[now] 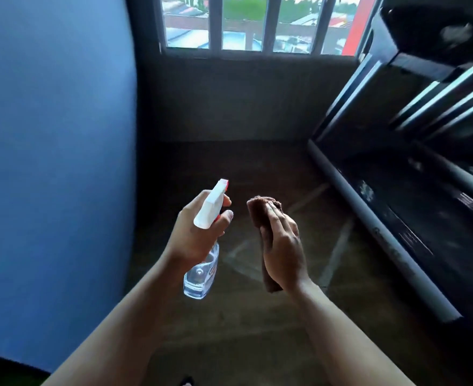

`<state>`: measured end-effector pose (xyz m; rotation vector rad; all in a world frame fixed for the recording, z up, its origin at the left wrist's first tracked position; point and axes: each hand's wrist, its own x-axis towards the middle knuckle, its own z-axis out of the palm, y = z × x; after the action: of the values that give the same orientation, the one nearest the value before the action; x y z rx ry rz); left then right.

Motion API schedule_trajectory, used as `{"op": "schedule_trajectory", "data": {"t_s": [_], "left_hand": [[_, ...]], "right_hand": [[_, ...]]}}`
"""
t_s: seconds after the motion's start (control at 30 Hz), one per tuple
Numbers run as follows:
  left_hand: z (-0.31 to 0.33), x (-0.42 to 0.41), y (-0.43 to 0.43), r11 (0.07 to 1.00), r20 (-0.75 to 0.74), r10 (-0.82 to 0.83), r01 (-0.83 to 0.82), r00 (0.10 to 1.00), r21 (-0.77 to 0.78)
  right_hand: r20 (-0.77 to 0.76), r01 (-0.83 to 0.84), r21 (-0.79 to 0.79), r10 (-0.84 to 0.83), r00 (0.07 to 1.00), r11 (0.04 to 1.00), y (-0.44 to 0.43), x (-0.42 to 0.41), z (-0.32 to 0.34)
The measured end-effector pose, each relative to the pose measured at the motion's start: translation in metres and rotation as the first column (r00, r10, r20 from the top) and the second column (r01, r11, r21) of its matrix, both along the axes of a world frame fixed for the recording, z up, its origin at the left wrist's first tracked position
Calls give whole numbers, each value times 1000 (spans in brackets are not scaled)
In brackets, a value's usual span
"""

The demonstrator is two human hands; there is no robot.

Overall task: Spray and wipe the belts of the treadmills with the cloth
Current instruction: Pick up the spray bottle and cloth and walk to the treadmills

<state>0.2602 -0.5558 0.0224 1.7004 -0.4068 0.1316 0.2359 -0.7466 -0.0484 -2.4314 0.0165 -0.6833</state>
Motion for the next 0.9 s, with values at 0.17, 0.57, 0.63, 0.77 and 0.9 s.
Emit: {"op": "schedule_trajectory", "data": {"t_s": [0.17,0.57,0.63,0.77,0.9], "left_hand": [[-6,41,-71,989,-12,-148,148,989,-29],[-22,201,-243,887,-79,-461,460,884,-26],[-19,223,-269,868,-81,-495,496,865,-16],[-16,265,-328,830,-84,-553,557,829,38],[-17,293,-389,793,-104,-603,608,791,26]], "right_hand": [[-30,170,27,-170,985,985,-69,11,-9],[-96,541,-45,-543,834,840,-223,100,-7],[-84,590,-27,-590,803,807,-243,115,-3],[-83,680,37,-676,732,732,-286,137,0],[-115,734,47,-726,678,678,-331,148,0]]}}
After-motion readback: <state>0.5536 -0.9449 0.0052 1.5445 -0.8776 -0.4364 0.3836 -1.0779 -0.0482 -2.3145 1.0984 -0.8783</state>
